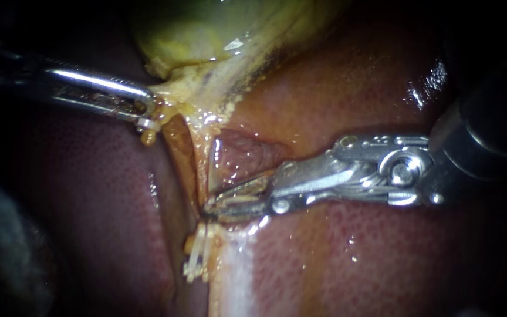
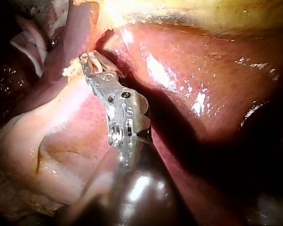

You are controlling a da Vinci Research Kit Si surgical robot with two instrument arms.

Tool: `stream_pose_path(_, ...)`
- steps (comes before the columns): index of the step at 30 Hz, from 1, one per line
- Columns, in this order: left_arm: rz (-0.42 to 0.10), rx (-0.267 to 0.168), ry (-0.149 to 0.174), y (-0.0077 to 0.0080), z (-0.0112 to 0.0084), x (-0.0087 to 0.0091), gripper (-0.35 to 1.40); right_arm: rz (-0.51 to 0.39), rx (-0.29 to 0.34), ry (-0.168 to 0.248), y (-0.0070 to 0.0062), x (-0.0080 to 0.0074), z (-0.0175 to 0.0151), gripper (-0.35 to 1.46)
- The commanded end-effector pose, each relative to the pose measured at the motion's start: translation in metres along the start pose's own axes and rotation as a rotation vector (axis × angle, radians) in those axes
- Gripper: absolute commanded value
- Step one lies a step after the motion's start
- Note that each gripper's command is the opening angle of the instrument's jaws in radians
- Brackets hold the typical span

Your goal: Clipping first clip right tube

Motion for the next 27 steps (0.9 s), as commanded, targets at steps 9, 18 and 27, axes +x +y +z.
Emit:
stream_pose_path(9,0.000,0.000,0.000,0.0000,0.0000,0.0000,-0.35,0.001,0.014,0.035,0.0003,-0.0003,0.0001,0.49)
stream_pose_path(18,0.000,0.000,0.000,0.0000,0.0000,0.0000,-0.35,-0.010,0.005,0.039,0.0016,-0.0015,0.0028,0.50)
stream_pose_path(27,0.000,0.000,0.000,0.0000,0.0000,0.0000,-0.35,0.073,0.143,0.194,0.0016,-0.0018,0.0059,0.50)
